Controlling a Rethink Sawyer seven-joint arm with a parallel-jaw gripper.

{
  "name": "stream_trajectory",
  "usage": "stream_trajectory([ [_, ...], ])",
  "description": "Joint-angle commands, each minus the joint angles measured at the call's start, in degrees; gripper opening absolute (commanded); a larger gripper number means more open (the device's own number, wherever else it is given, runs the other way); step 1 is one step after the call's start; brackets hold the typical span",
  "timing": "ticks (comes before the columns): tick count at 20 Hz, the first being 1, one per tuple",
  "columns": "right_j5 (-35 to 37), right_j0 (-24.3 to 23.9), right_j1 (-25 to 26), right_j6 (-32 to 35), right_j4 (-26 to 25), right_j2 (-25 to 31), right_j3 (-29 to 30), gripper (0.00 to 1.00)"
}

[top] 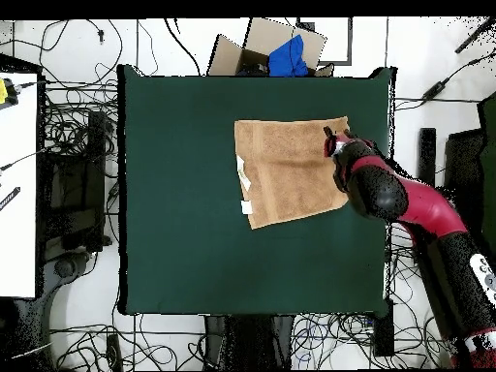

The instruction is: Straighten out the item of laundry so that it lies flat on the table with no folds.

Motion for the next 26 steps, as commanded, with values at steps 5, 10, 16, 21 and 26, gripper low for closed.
stream_trajectory([
  [5,-3.39,3.01,-3.3,5.57,-3.15,-5.85,8.42,1.0],
  [10,-3.61,2.49,-3.7,4.27,-3.55,-6.02,9.55,1.0],
  [16,-1.12,0.0,-5.9,1.13,-3.98,-4.98,10.71,1.0],
  [21,1.41,-2.49,-7.57,-1.87,-4.24,-3.82,11.63,1.0],
  [26,2.3,-3.56,-7.65,-3.08,-4.66,-3.45,11.98,1.0],
])
